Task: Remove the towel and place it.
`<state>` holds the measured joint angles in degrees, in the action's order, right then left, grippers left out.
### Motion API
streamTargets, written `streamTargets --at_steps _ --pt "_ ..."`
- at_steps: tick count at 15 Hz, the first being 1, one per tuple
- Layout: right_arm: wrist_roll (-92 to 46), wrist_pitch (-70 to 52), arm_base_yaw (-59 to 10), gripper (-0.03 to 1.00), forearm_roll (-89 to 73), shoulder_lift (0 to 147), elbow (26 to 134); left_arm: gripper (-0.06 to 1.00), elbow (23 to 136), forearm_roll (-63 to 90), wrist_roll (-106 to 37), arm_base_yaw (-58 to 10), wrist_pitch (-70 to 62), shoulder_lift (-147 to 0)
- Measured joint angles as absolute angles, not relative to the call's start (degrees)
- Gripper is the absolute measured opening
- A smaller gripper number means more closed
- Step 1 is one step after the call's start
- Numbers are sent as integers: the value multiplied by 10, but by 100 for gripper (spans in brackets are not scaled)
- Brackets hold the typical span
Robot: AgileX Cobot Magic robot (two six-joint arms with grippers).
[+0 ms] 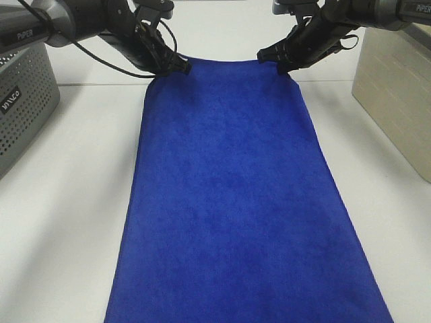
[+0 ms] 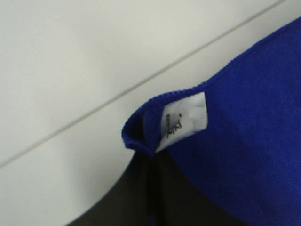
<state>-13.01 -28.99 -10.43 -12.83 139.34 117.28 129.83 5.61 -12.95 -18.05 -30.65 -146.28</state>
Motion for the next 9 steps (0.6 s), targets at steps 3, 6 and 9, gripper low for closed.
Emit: streamTargets --at_steps 3,6,9 --pt "-131 -248 -104 3 -129 1393 1173 0 1298 54 -178 -180 -251 -1463" --pt "-133 -203 -104 3 -130 1393 1173 0 1298 51 -196 -180 -203 -1463" --pt "-133 -175 -104 3 -132 1395 1173 0 1298 41 -198 -180 -167 -1466"
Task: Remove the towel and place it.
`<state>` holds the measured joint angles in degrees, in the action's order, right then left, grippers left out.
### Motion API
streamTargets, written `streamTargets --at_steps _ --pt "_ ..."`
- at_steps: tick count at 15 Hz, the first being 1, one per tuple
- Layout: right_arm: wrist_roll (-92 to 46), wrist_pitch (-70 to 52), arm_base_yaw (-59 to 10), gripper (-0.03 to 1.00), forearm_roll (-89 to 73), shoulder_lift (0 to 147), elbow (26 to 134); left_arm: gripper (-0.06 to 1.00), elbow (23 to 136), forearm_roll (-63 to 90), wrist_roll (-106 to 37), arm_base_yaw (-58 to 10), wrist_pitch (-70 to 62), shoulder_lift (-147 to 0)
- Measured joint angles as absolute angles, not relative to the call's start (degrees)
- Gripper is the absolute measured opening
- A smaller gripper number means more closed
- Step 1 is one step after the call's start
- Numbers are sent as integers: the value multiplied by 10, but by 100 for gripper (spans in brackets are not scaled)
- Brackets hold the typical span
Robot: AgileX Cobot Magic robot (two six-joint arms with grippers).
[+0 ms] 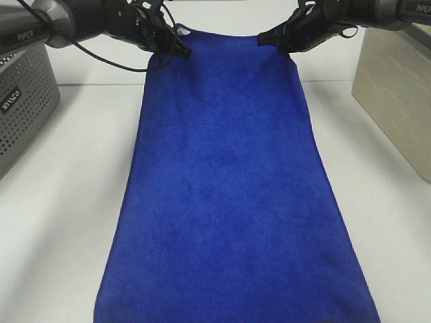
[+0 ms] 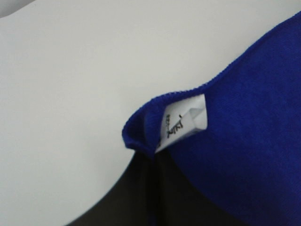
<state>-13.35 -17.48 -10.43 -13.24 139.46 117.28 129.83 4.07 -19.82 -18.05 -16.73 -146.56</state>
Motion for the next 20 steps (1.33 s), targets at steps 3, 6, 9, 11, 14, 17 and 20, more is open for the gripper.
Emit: streamTargets --at_steps 3,6,9,11,14,17,20 --pt "-133 -141 -104 3 -132 1414 1173 0 1298 32 -199 -180 -143 -1486" --pt "-134 -124 -104 3 -132 1435 1173 0 1298 30 -199 -180 -117 -1498" --pt "-134 -97 -104 3 -132 1458 1173 0 1298 29 -199 -180 -78 -1521" --pt "-140 -86 -104 3 -132 1468 1173 0 1298 29 -199 -180 -68 -1536" --pt "-146 -85 -104 3 -133 1485 1173 0 1298 29 -199 -180 -57 -1546" --pt "-146 -84 -104 3 -133 1489 1173 0 1298 29 -199 -180 -36 -1556" --pt "-146 -80 -104 8 -133 1489 1173 2 1298 29 -199 -180 -31 -1568"
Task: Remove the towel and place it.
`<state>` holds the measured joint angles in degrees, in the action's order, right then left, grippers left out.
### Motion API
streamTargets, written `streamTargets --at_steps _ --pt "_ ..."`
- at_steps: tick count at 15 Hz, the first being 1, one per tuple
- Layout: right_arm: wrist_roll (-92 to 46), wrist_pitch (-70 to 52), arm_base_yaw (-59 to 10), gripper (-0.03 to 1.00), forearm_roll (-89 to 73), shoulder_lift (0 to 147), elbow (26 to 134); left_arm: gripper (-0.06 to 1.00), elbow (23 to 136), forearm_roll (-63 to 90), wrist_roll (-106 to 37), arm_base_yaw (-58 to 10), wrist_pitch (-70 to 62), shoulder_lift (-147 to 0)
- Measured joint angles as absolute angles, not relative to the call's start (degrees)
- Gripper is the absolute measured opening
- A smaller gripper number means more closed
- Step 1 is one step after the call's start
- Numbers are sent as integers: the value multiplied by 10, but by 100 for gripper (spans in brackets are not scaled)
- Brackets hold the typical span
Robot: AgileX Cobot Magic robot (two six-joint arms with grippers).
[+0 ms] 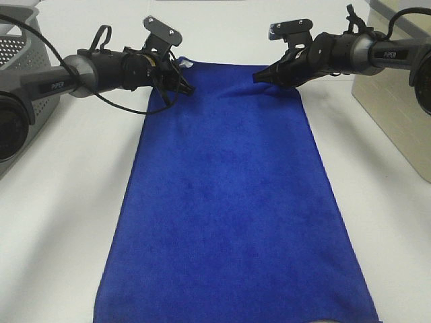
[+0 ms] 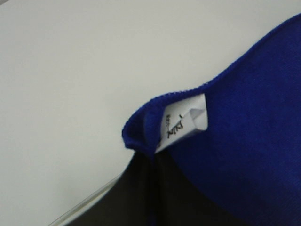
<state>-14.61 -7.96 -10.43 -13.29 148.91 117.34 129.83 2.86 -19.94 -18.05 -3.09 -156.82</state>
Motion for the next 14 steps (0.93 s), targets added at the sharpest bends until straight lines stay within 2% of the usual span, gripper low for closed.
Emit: streamTargets --at_steps 1,2,4,5,6,8,11,12,13,14 --pt "-146 -80 -104 17 -133 1489 1173 5 1298 29 -199 -180 -27 -1569" --pt "-146 -80 -104 29 -133 1489 1173 14 1298 29 -199 -180 -17 -1570" --pt "-146 -80 -103 55 -141 1489 1173 41 1298 29 -199 -180 15 -1571" --pt "-146 -84 -100 61 -144 1489 1173 57 1298 29 -199 -180 31 -1571" --pt "-146 -96 -94 65 -144 1487 1173 69 1298 29 -199 -180 41 -1571" --pt "-146 -123 -85 67 -143 1471 1173 76 1298 29 -198 -180 42 -1571" --pt "-146 -160 -84 70 -133 1435 1173 77 1299 29 -198 -176 -6 -1560" --pt "-146 -187 -84 73 -132 1420 1173 77 1303 29 -198 -176 -48 -1549" --pt "-146 -252 -84 78 -132 1389 1173 77 1310 29 -198 -175 -175 -1509" --pt "-146 -294 -84 79 -132 1369 1173 79 1312 28 -198 -175 -241 -1486"
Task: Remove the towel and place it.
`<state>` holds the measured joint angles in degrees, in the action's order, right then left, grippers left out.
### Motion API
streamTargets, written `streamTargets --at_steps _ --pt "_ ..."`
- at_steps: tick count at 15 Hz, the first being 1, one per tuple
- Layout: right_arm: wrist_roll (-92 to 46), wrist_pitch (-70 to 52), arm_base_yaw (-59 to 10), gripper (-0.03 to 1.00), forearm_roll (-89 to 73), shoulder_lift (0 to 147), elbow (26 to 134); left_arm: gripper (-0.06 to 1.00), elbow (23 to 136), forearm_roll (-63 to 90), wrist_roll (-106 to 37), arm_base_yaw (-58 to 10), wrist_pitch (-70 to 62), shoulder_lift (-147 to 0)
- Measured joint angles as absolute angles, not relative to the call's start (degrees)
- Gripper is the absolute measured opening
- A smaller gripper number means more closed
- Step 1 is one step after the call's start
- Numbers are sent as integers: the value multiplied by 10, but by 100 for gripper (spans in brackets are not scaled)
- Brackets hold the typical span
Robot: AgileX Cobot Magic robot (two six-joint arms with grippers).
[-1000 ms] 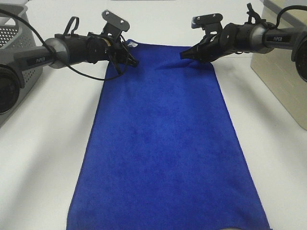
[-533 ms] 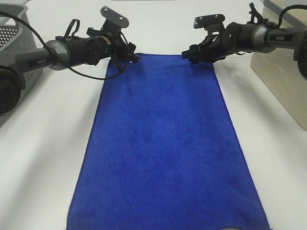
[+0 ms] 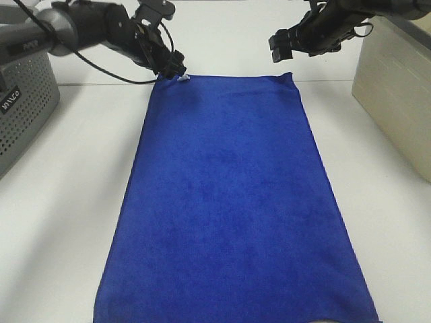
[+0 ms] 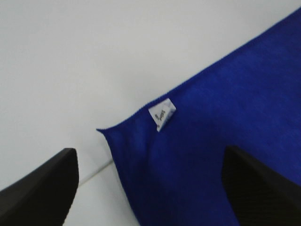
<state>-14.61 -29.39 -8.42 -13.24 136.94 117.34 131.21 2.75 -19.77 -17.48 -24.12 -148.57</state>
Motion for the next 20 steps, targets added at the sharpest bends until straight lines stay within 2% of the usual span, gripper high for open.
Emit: streamTargets --at_steps 3,6,8,10,14,17,20 --pt "-140 -434 -85 79 -132 1302 1173 85 1313 27 -194 -175 -477 -1399" --pt "-116 -529 -85 79 -129 1207 1173 86 1315 14 -152 -172 -662 -1318" --pt "-96 -579 -84 79 -112 1146 1173 86 1315 5 -116 -150 -692 -1272" --pt "-88 -640 -74 79 -97 1096 1173 86 1315 0 -69 -100 -692 -1238" --pt "-74 -693 -15 79 -92 1053 1173 86 1298 19 -22 5 -693 -1204" --pt "-60 -697 33 79 -82 1001 1133 86 1199 38 -39 48 -694 -1148" --pt "-59 -697 35 79 -83 867 1006 86 1053 38 -62 46 -694 -1024"
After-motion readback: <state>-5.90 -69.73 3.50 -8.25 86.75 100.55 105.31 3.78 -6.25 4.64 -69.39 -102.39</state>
